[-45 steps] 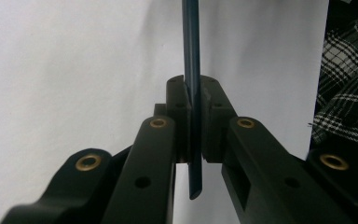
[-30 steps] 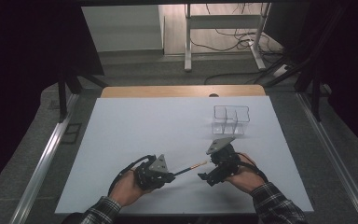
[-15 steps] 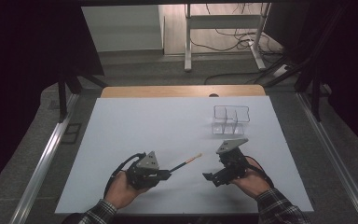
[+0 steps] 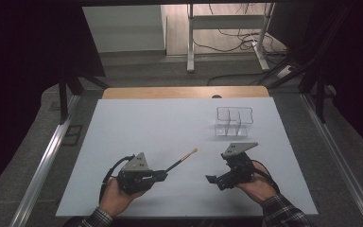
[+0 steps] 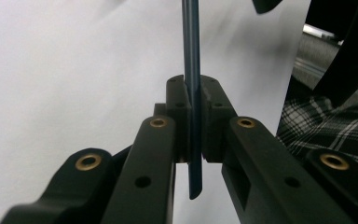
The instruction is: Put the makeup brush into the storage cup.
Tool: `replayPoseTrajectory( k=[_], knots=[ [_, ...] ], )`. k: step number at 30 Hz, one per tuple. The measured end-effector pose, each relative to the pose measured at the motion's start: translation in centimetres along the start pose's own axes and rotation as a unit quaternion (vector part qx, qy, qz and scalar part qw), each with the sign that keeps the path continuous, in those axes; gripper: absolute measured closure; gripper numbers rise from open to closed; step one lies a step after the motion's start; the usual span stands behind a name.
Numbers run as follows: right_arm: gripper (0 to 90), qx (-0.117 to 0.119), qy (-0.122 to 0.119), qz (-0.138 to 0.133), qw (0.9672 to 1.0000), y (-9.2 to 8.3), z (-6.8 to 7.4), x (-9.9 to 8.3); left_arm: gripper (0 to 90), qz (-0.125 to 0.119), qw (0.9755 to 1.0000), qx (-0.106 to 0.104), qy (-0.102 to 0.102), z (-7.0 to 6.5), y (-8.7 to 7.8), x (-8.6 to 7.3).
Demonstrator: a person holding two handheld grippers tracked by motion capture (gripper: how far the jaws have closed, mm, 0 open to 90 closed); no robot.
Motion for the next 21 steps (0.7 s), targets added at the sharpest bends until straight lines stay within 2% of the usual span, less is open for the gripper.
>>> replayPoseTrajectory(
  k=[2, 6, 8, 11, 16, 21],
  knots=[
    [0.0, 0.000, -0.003, -0.001, 1.0000, 0.1, 0.2, 0.2, 84.6, -0.006, 1.0000, -0.004, -0.001, -0.1, 0.0, 0.1],
    [0.0, -0.003, -0.004, -0.001, 1.0000, 0.2, 0.7, 0.7, 84.6, -0.004, 1.0000, -0.008, 0.001, -0.2, 0.5, 0.2],
    [0.0, 0.003, -0.001, -0.001, 1.0000, 0.3, 1.0, 1.0, 84.6, -0.001, 0.9999, -0.010, 0.005, -0.3, 0.6, 0.3],
    [0.0, 0.027, 0.011, -0.001, 0.9996, 0.6, 1.5, 1.4, 84.6, -0.002, 0.9998, -0.015, 0.010, -0.4, 0.7, 0.4],
    [0.0, 0.051, 0.010, -0.006, 0.9987, 0.9, 2.5, 2.2, 84.5, -0.002, 0.9995, -0.024, 0.020, -0.8, 1.0, 0.6],
    [2.6, 0.082, 0.008, -0.021, 0.9964, 0.7, 3.3, 3.0, 84.6, -0.005, 0.9991, -0.032, 0.029, -1.1, 1.3, 0.8]
  ],
)
Point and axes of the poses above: each handheld gripper's, and its own axes: y roughly forward along the jaws, x roughly out of its top, z roughly to its left, the point moved 4 cm from there along y, roughly forward along the jaws, and after that the axes turned 14 degrees about z, right-handed, at the moved point
